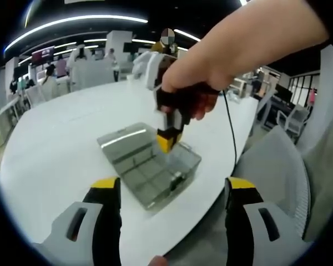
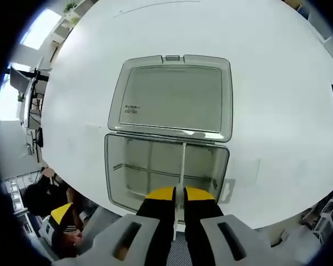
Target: Insert the divider into the dual guide fixture by aligning both edges with the guide slots and pushing it downward to the bottom, including one-sided entry, uneven engagement, binding, and posture correction.
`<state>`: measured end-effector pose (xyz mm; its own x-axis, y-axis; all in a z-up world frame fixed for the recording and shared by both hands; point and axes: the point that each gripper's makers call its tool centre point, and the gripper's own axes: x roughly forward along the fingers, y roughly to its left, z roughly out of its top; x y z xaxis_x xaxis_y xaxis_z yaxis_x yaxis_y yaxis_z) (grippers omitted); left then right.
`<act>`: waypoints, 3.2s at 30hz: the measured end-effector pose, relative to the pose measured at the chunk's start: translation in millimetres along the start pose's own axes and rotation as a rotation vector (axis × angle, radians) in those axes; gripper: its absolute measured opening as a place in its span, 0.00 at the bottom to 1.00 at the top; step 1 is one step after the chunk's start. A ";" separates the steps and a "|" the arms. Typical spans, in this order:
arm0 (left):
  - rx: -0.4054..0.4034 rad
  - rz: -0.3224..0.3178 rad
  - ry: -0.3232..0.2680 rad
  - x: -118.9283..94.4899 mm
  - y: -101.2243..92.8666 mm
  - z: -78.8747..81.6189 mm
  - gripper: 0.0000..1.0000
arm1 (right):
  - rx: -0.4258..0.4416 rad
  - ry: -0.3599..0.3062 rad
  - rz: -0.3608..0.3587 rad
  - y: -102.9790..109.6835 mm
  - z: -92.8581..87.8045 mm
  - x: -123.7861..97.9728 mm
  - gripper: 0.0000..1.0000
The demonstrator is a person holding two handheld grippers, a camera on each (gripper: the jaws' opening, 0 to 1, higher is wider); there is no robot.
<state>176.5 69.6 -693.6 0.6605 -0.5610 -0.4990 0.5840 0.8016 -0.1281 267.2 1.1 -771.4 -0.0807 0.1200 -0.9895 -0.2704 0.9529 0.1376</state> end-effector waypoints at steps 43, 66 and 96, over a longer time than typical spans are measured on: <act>0.008 -0.005 0.002 -0.3 -1.3 0.1 0.74 | -0.021 -0.055 -0.001 0.3 -2.9 -3.3 0.00; 0.004 -0.008 0.004 1.0 -1.7 -0.6 0.74 | -0.034 -0.038 -0.008 0.3 -5.6 -2.5 0.00; 0.001 -0.003 0.011 0.9 -0.7 -1.8 0.74 | -0.074 -0.030 0.000 1.0 -2.6 3.7 0.00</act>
<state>175.8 68.9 -695.5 0.6533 -0.5614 -0.5080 0.5867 0.7994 -0.1291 264.1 1.8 -774.8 -0.0519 0.1292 -0.9903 -0.3405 0.9299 0.1392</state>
